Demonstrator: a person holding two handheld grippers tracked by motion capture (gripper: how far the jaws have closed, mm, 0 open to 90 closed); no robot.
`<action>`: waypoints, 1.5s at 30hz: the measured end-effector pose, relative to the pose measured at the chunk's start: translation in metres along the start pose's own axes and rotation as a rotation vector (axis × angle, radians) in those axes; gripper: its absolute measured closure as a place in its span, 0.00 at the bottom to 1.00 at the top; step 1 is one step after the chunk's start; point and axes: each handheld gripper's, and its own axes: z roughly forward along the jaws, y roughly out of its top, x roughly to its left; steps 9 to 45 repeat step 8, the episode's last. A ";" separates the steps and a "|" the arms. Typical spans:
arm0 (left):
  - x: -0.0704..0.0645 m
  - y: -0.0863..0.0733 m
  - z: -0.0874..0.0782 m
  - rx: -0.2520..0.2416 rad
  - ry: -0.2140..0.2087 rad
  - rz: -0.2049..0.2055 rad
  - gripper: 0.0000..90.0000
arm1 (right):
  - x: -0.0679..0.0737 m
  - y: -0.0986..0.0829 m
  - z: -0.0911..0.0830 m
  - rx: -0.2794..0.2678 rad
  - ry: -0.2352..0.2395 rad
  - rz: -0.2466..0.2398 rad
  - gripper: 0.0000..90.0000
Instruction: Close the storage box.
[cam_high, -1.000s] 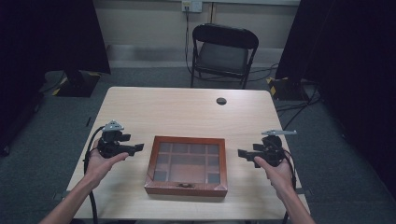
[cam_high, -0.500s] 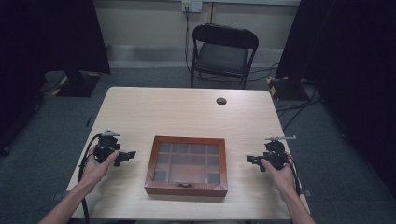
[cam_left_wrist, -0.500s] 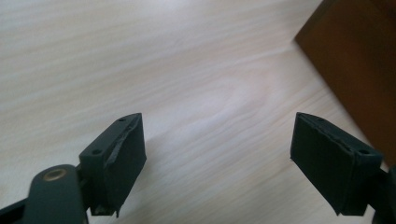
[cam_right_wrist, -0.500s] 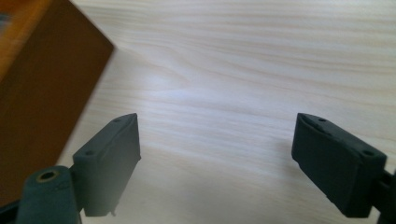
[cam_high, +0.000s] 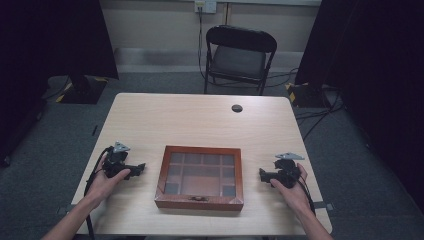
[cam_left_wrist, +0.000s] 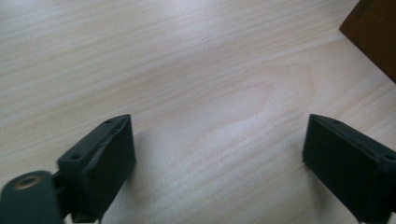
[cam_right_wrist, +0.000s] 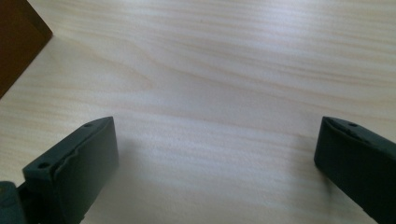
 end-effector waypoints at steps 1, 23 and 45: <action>0.000 0.000 0.000 0.003 0.006 -0.011 0.04 | 0.000 0.000 0.000 -0.001 0.001 0.000 0.00; 0.001 0.001 0.001 0.019 0.019 -0.015 0.00 | 0.000 0.000 0.000 -0.001 0.000 0.000 0.00; 0.001 0.001 0.001 0.019 0.019 -0.015 0.00 | 0.000 0.000 0.000 -0.001 0.000 0.000 0.00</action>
